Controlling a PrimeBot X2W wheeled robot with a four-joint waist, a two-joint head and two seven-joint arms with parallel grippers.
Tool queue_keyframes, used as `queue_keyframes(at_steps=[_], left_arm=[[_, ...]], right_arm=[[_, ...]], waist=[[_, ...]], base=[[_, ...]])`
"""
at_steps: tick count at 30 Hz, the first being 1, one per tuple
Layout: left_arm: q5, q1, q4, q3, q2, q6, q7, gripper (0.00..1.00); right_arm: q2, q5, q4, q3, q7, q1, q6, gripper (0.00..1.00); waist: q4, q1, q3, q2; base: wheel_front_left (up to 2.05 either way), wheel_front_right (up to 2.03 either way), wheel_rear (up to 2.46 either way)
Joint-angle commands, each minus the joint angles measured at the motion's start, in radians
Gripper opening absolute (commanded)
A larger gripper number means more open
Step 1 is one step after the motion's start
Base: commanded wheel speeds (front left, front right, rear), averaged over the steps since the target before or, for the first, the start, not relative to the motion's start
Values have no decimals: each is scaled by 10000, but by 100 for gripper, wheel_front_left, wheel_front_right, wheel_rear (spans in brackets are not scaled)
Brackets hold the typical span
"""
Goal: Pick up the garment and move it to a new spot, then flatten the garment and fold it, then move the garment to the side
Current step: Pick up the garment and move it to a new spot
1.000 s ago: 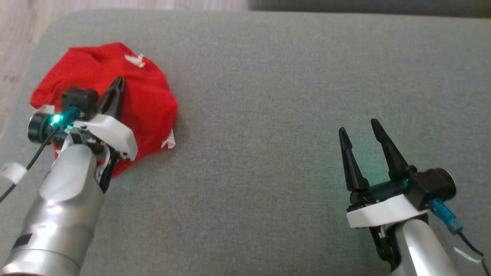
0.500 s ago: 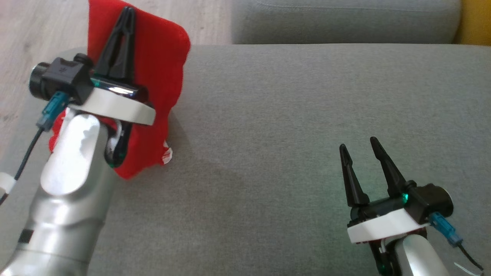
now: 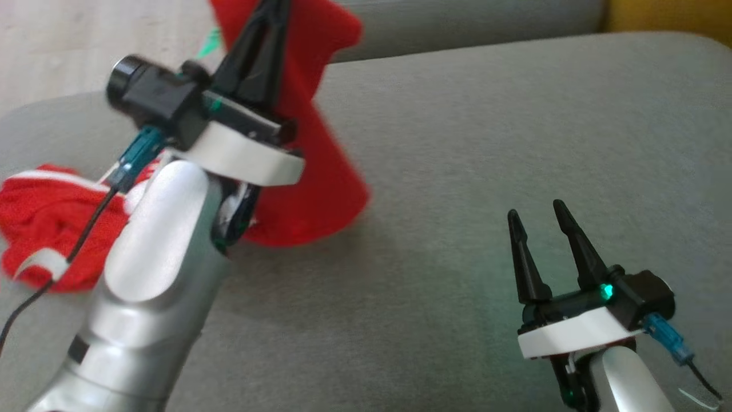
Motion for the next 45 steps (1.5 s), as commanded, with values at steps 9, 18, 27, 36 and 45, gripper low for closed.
queue_keyframes(at_steps=[9,18,27,36,45], left_arm=[[190,-1947,-340,-395,-479,-103,252,0],[342,-4011,2702,-899,-746,-304,-102,100],[216,-4663,5540,-1841,-873,-408,-950,100],[41,-3241,5237,-1445,-260,-10,-1395,100],[-210,1378,2412,-128,245,1089,-1408,100]], right_arm=[[-45,382,-531,380,-105,-839,-7,100],[-45,861,-824,764,-105,-1214,-7,100],[-45,868,-887,654,-105,-1302,-7,100],[-45,272,-764,-19,-105,-984,-7,100],[-45,-187,-645,-510,-105,-321,-7,100]], waist=[[-1990,0,716,0],[-3326,0,1648,0],[-2734,0,1785,0],[-947,0,1038,0],[493,0,326,0]], base=[[0,0,0],[0,0,0],[0,0,0],[0,0,0],[0,0,0]])
